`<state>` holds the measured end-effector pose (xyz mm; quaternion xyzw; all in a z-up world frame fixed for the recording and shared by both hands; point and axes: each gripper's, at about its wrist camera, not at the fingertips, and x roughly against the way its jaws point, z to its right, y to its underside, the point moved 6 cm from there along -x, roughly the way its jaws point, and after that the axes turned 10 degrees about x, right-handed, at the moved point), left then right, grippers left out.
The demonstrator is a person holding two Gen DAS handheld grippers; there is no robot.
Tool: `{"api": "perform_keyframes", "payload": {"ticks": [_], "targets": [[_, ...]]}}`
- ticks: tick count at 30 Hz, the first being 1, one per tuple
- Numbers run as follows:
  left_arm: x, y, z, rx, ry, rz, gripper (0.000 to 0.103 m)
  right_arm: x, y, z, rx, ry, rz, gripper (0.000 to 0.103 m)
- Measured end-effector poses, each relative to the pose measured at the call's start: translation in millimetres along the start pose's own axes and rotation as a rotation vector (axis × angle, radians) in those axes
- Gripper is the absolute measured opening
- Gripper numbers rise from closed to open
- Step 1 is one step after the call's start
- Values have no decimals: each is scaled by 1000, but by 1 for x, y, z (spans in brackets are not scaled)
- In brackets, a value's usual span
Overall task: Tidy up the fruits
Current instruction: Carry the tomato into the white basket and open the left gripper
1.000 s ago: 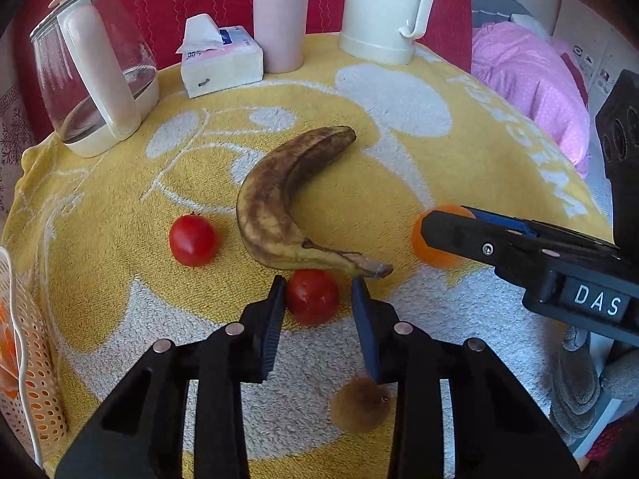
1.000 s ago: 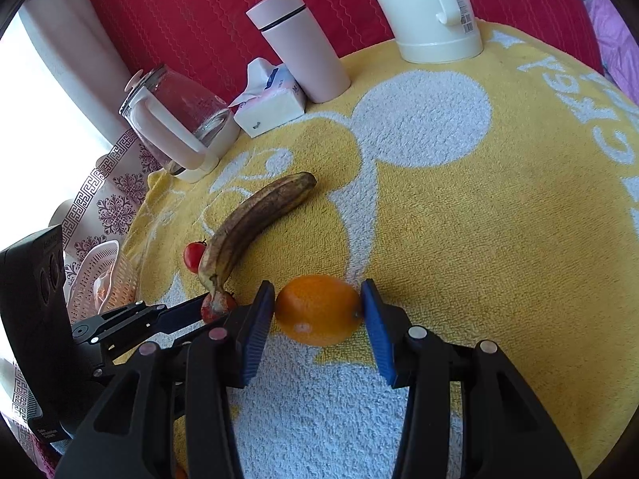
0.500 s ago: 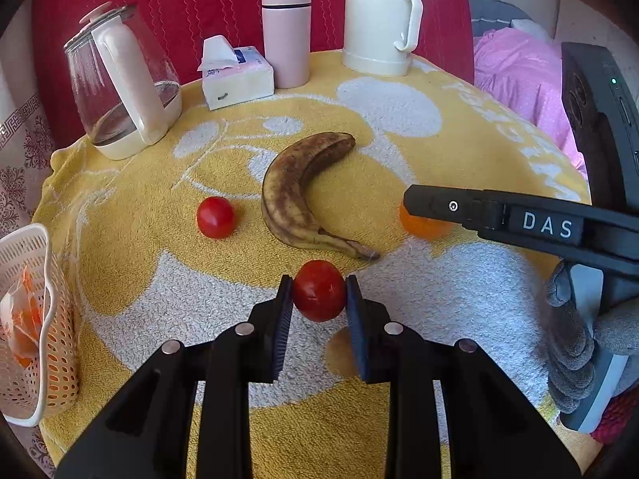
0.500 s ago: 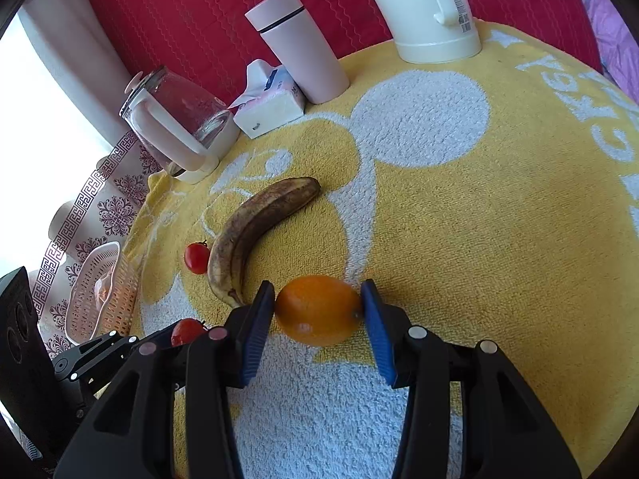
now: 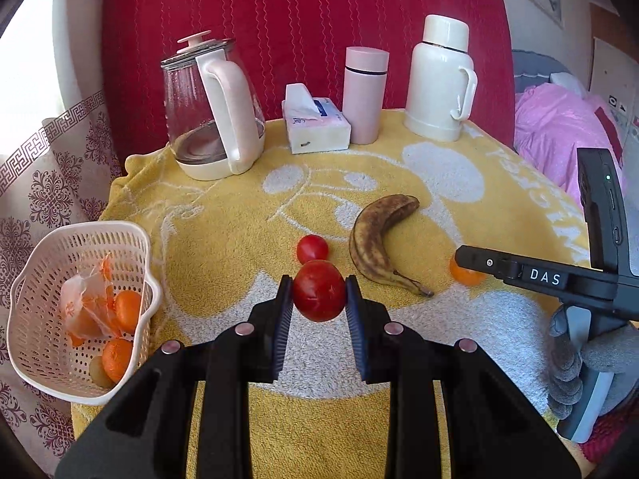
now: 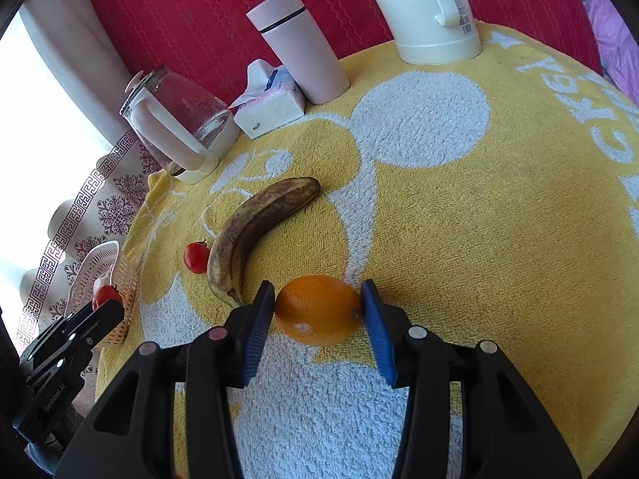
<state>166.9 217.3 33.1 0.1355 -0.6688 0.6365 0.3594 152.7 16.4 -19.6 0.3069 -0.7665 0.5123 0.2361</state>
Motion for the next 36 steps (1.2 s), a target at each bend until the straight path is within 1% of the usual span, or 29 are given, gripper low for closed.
{"api": "perform_keyframes", "payload": {"ticks": [11,14,17,21,26,27,28,29,30,36], "targets": [[26,-16,-61,143,-118,92,27,0,0,0,7,5,2,45],[34,-20,-81,175,-164,117,27,0,0,0,7,5,2,45],[40,-23,-103,223,-190,128,27,0,0,0,7,5,2,45],[45,-23,-131,272,-264,138,27,0,0,-1,6,5,2,45],[48,-21,-152,310,-322,145,28,0,0,-1,4,2,4,45],[48,-21,-155,318,-324,144,32,0,0,-1,4,2,3,45],[48,-21,-157,328,-328,142,39,0,0,-1,4,2,3,45],[48,-21,-161,340,-338,143,57,1,0,-1,4,2,3,45],[50,-20,-164,351,-349,153,68,1,0,-1,4,2,3,45],[52,-20,-171,373,-358,162,71,1,0,-1,4,2,4,45]]}}
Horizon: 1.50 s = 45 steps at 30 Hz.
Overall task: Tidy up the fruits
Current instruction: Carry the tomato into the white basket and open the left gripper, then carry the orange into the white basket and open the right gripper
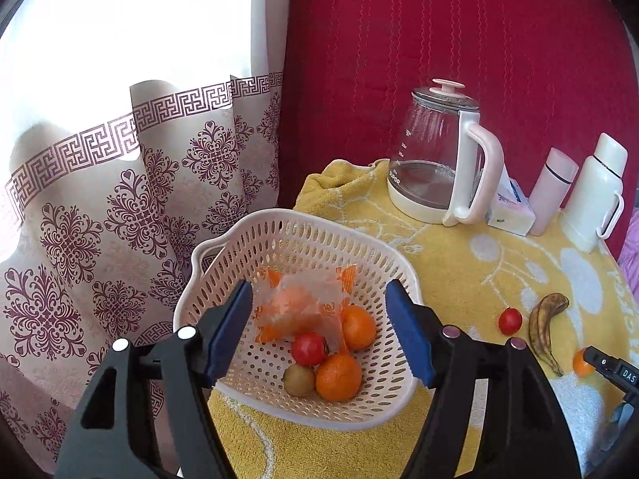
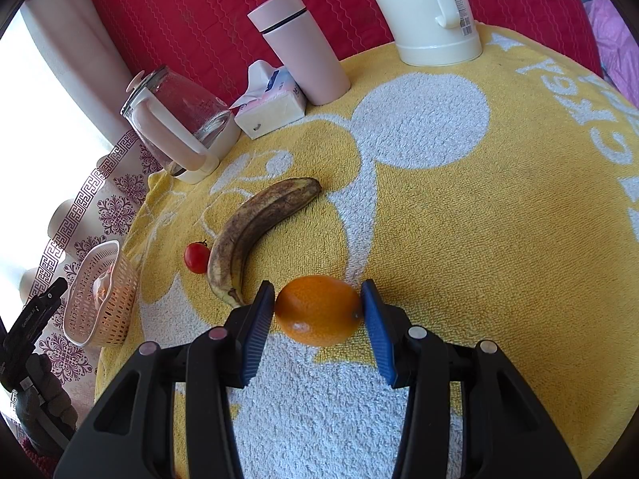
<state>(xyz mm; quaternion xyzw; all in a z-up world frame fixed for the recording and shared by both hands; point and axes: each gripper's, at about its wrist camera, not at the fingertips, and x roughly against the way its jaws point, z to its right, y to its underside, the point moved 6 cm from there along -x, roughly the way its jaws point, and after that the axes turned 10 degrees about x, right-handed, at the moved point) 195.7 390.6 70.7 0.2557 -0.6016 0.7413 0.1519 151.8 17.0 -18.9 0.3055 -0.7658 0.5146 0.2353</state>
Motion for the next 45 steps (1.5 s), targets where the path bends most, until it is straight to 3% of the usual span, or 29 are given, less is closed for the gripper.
{"api": "perform_keyframes", "payload": {"ticks": [12,29,37,45], "targets": [[5,0,5,3,5,14,78,3,-2,0,-3,-9,11,45],[16,-9,-4,48,15,37,79,14,-10,-7,-3,-46,49,45],[30,-23,-28,122,28,72,79,17,-18,-60,82,-131,32,45],[37,-34,-52,186,25,95,79,12,-31,-148,208,-230,3,45]]}}
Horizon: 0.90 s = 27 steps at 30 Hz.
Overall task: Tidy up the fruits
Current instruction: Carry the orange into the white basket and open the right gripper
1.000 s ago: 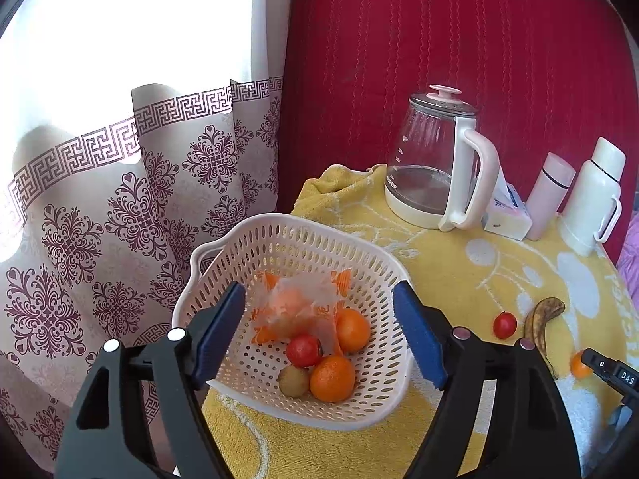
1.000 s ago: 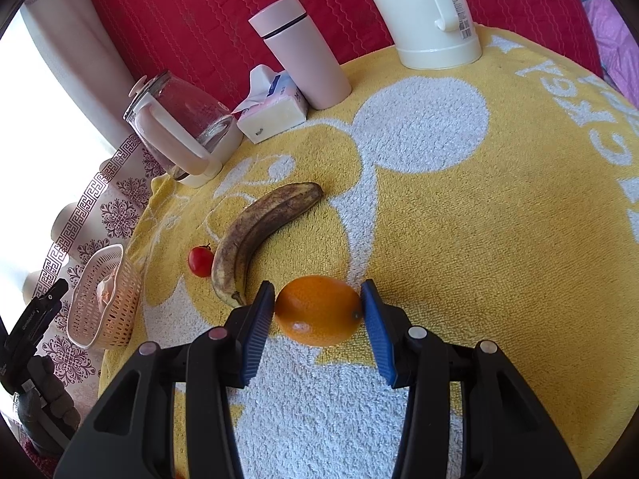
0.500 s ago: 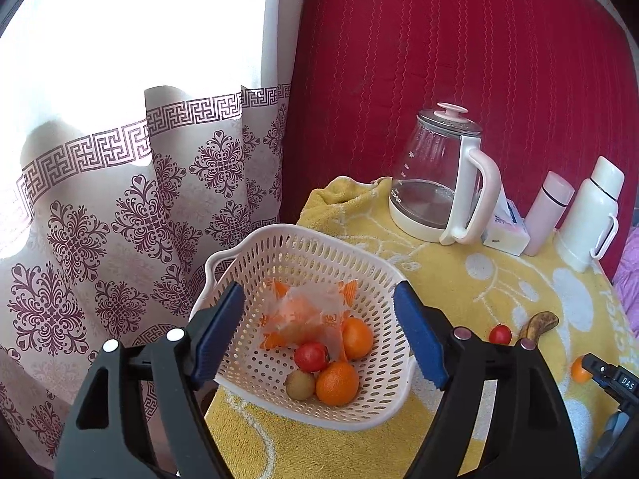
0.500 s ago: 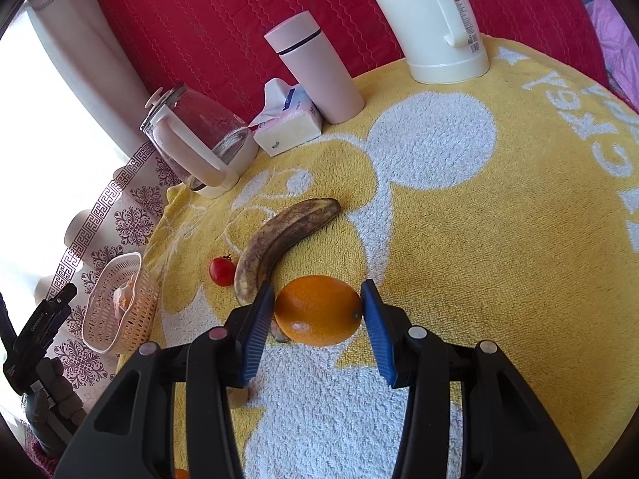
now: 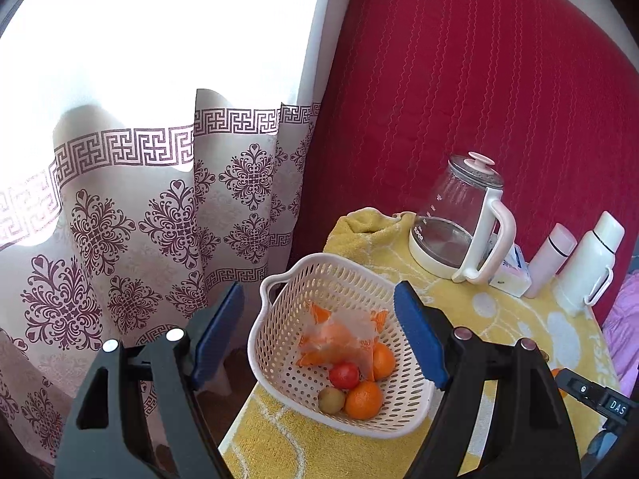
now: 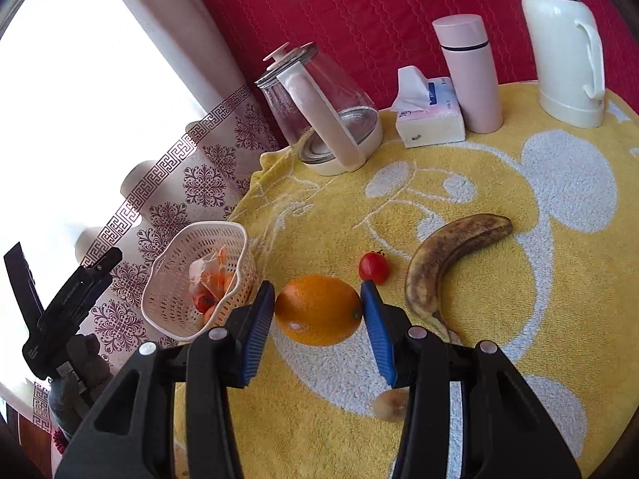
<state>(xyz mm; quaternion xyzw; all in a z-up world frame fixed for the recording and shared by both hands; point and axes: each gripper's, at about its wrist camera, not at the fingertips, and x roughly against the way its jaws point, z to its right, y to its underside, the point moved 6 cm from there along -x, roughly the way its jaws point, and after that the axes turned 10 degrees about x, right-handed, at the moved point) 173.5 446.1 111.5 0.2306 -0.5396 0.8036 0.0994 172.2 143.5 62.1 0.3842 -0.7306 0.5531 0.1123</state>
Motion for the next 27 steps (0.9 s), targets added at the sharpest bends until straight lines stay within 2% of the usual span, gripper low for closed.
{"api": "perform_keyframes", "payload": {"ticks": [6,9,12,22,27], "targets": [[5,-9,-12,18,-26,30,79,-22,-15,-65,85,-66,-16,45],[4,-12,-20,30,-65,45,79,-37,-17,-93,119,-91,-40,45],[4,-15,-27,48,-66,44,79,-51,-15,-121,162,-109,-64,45],[9,-23,-43,100,-70,59,79,-95,-2,-172,216,-143,-144,45],[9,-24,-44,107,-68,60,79,-114,0,-187,199,-172,-169,46]]}}
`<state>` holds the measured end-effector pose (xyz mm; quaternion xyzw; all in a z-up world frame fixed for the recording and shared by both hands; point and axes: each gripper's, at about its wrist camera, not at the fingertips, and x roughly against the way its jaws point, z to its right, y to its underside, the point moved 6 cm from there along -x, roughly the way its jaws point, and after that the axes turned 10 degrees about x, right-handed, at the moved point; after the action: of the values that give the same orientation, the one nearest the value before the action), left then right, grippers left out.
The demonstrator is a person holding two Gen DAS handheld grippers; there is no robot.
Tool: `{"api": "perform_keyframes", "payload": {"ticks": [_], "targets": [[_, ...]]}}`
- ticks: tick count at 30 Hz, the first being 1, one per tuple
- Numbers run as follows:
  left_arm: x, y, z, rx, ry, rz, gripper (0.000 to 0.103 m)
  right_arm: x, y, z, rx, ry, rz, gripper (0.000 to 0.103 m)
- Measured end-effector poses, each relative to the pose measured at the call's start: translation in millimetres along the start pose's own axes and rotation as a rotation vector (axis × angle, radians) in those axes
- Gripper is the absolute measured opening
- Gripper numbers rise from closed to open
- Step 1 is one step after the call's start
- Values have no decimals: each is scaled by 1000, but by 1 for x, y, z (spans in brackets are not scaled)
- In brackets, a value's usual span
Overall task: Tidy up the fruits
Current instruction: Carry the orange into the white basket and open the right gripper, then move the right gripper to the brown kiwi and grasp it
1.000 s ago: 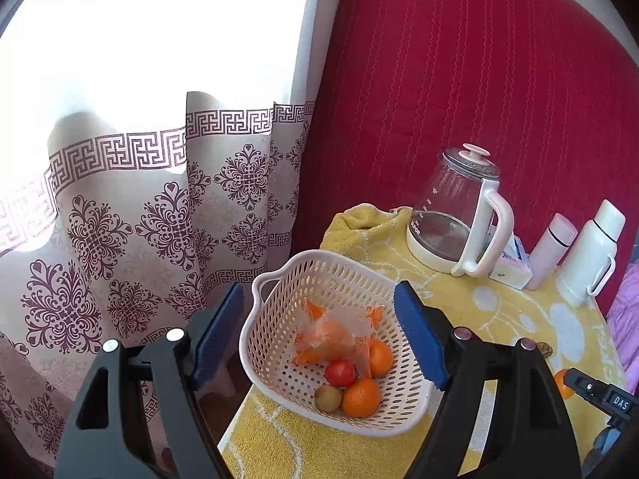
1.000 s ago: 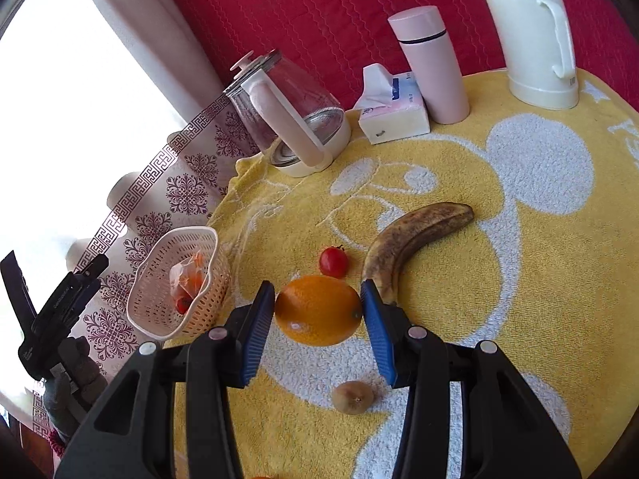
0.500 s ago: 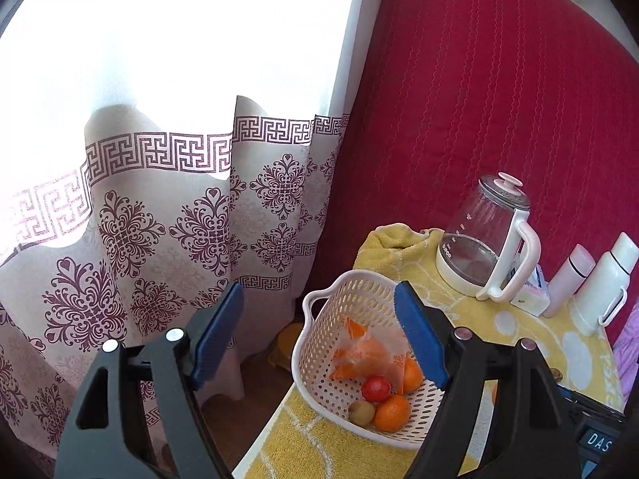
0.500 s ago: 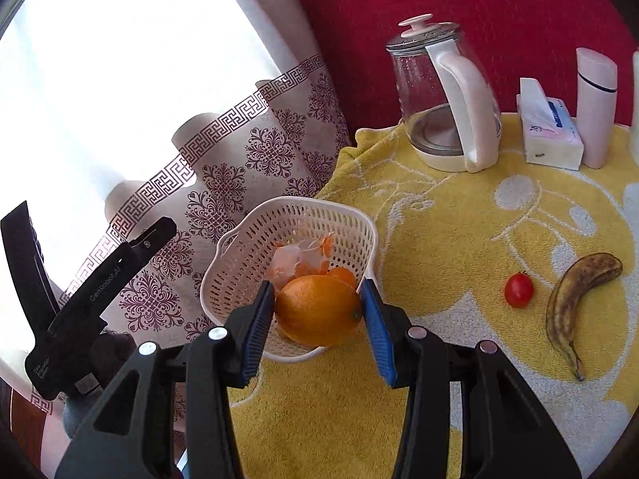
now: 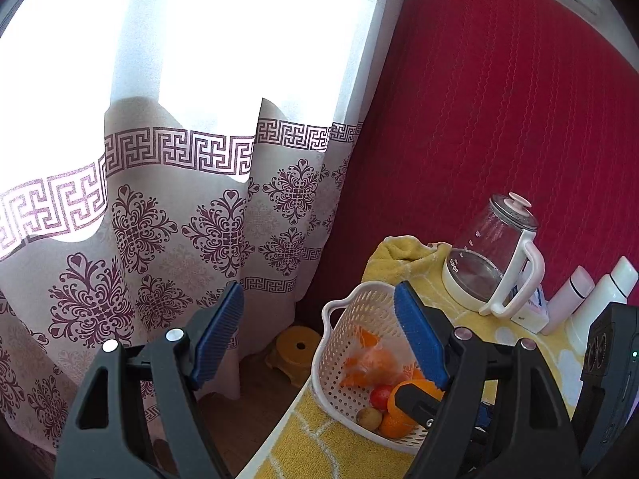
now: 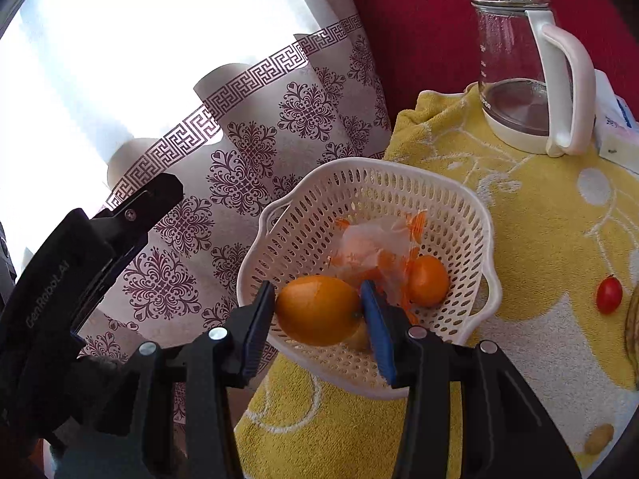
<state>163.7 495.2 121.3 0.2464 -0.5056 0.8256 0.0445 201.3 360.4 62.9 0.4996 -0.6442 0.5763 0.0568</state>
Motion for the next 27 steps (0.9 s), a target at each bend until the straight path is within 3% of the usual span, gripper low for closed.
{"api": "perform_keyframes", "payload": {"ticks": [10,27], "targets": [[1,0,-1,6,3,-1,79,8,4,-14,37,-65,9,47],[3,10,22,-52,31,-6,79,42,19,48,-38,42,39,47]]}}
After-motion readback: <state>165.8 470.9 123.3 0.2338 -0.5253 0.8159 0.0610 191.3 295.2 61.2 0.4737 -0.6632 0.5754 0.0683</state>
